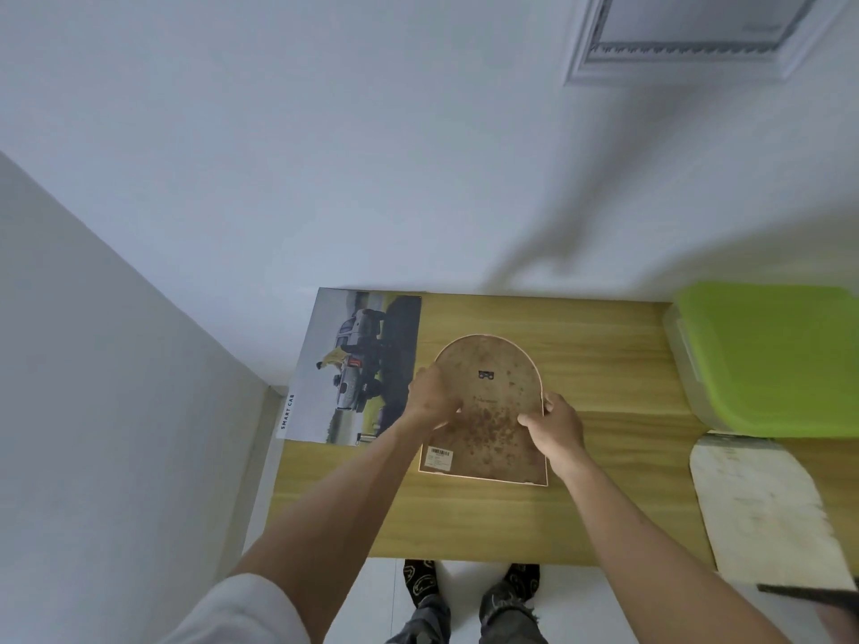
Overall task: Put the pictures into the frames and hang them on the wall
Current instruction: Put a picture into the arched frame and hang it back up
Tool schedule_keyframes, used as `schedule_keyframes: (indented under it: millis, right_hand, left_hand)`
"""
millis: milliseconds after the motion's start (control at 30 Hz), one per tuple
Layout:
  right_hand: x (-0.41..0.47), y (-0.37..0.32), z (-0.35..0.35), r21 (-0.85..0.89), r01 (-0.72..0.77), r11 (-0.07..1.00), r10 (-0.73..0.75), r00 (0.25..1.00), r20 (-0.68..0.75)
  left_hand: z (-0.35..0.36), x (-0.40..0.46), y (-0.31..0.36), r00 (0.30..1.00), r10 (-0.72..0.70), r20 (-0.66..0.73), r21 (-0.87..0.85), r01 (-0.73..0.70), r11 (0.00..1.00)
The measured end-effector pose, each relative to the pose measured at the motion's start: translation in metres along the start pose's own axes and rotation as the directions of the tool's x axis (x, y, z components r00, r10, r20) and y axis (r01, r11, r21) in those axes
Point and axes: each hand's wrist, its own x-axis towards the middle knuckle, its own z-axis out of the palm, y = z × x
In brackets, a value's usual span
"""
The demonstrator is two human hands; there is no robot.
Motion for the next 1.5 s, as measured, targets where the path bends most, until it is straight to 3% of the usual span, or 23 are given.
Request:
schedule_keyframes:
  millis: [233,533,600,700,767,933,1067,1233,1333,1400,1500]
  right_hand:
    - [-0.007,-0.004,-0.025,0.219,0.023,0.975,-0.019,1.0,-0.02]
    - [-0.026,-0.042,-0.053,0.264,0.209,0.942,-0.207,0.978,-0.035]
    - [-0.032,-0.052,-0.06,0.217,0.277,0.936,-0.276,0.961,-0.035]
    - [-0.043,-0.075,-0.071,0.015,0.354,0.935,-0.352,0.934,-0.067]
    - [-0.056,-0.096,-0.078,-0.085,0.46,0.884,-0.466,0.881,-0.08]
    - [-0.106,-0.161,-0.092,0.036,0.64,0.768,-0.641,0.765,0.066]
    - [-0.136,-0.191,-0.105,0.225,0.631,0.742,-0.657,0.752,0.055]
    - [-0.147,-0.203,-0.132,0.361,0.578,0.732,-0.625,0.78,0.019]
    - [-0.155,-0.215,-0.155,0.375,0.628,0.682,-0.675,0.737,-0.008]
    - [-0.16,-0.225,-0.171,0.401,0.655,0.64,-0.717,0.697,0.006]
    - [-0.161,-0.246,-0.191,0.401,0.708,0.582,-0.774,0.633,0.005]
  left_hand:
    - [-0.017,-0.015,-0.008,0.998,-0.058,-0.024,-0.455,0.041,0.889]
    - [-0.053,-0.047,-0.001,0.986,0.168,-0.018,-0.626,-0.142,0.767]
    - [-0.063,-0.056,0.009,0.975,0.204,-0.092,-0.594,-0.218,0.774]
    - [-0.074,-0.071,0.032,0.946,0.213,-0.245,-0.545,-0.316,0.777]
    - [-0.078,-0.09,0.053,0.921,0.223,-0.318,-0.514,-0.366,0.776]
    - [-0.073,-0.134,0.097,0.803,0.274,-0.529,-0.244,-0.453,0.858]
    - [-0.055,-0.167,0.119,0.65,0.4,-0.646,0.033,-0.5,0.865]
    - [-0.06,-0.188,0.129,0.58,0.576,-0.575,0.186,-0.593,0.783]
    - [-0.075,-0.195,0.139,0.396,0.662,-0.636,0.338,-0.629,0.7]
    - [-0.098,-0.196,0.144,0.3,0.65,-0.698,0.402,-0.587,0.703]
    - [-0.15,-0.198,0.156,0.382,0.55,-0.742,0.353,-0.476,0.806]
